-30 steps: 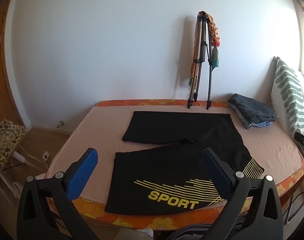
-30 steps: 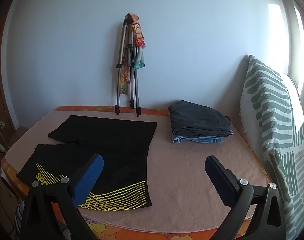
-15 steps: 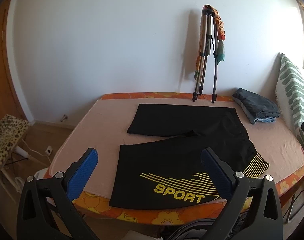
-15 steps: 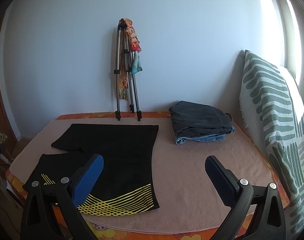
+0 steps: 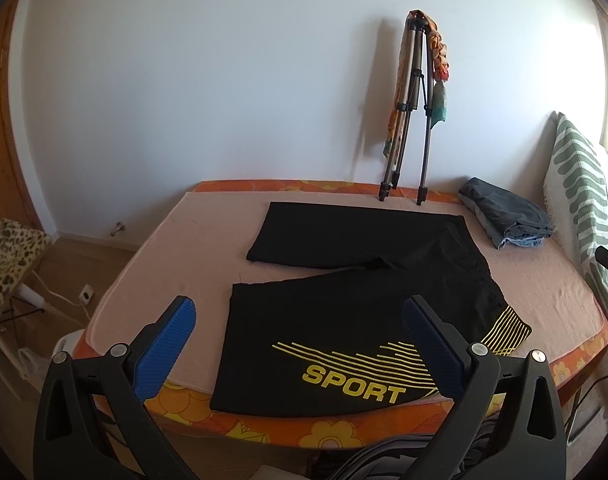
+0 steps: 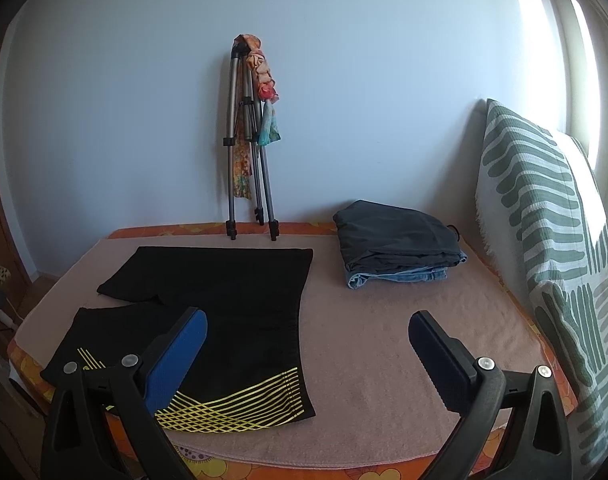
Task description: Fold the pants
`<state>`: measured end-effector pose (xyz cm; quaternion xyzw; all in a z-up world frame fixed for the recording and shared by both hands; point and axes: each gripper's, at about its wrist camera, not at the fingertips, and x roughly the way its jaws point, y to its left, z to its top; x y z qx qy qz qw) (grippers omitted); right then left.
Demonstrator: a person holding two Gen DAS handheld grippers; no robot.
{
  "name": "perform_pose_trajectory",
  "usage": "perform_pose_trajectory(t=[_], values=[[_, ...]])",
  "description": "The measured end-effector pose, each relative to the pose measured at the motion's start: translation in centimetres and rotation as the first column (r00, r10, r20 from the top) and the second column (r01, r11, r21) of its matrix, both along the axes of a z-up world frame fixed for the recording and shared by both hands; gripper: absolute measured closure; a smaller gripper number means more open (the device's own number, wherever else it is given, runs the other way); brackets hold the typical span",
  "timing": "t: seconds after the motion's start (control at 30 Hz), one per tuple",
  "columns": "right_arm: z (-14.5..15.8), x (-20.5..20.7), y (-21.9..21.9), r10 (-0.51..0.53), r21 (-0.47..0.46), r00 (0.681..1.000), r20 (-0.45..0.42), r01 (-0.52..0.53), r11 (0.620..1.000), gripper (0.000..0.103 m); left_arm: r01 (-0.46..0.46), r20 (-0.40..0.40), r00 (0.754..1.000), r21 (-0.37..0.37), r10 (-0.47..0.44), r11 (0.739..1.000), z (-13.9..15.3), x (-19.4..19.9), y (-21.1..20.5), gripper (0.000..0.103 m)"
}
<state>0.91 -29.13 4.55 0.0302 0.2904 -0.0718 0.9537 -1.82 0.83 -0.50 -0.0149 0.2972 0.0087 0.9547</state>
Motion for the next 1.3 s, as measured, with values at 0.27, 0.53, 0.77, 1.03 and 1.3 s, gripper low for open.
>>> perform_pose_trajectory(t=[0.27, 0.53, 0.77, 1.03, 1.3], values=[[-0.1, 0.5, 0.1, 0.004, -0.006, 1.0, 0.008, -0.004, 1.0, 0.002, 0.004, 0.005, 1.0, -0.005, -0.004, 1.0, 0.1, 0.1, -0.1, 0.0], [-0.4, 0.9, 0.4, 0.01, -0.008, 1.0, 0.004, -0.01, 1.0, 0.003, 0.009, -0.006, 1.0, -0.014, -0.009, 1.0, -0.3, 0.2, 0.2, 0.0], [-0.4, 0.8, 0.7, 0.018, -0.016, 1.0, 0.005, -0.018, 1.0, 0.005, 0.017, -0.005, 1.0, -0.024, -0.017, 1.0, -0.4, 0.2, 0.4, 0.0], [-0.3, 0.7, 0.9, 0.024, -0.019, 1.0, 0.012, -0.023, 1.0, 0.005, 0.025, -0.002, 1.0, -0.033, -0.025, 0.999, -0.3, 0.0, 0.3, 0.0], [-0.2, 0.7, 1.1, 0.031, -0.021, 0.999, 0.013, -0.031, 0.999, 0.005, 0.029, -0.003, 1.0, -0.035, -0.029, 0.999, -0.3, 0.0, 0.3, 0.0]])
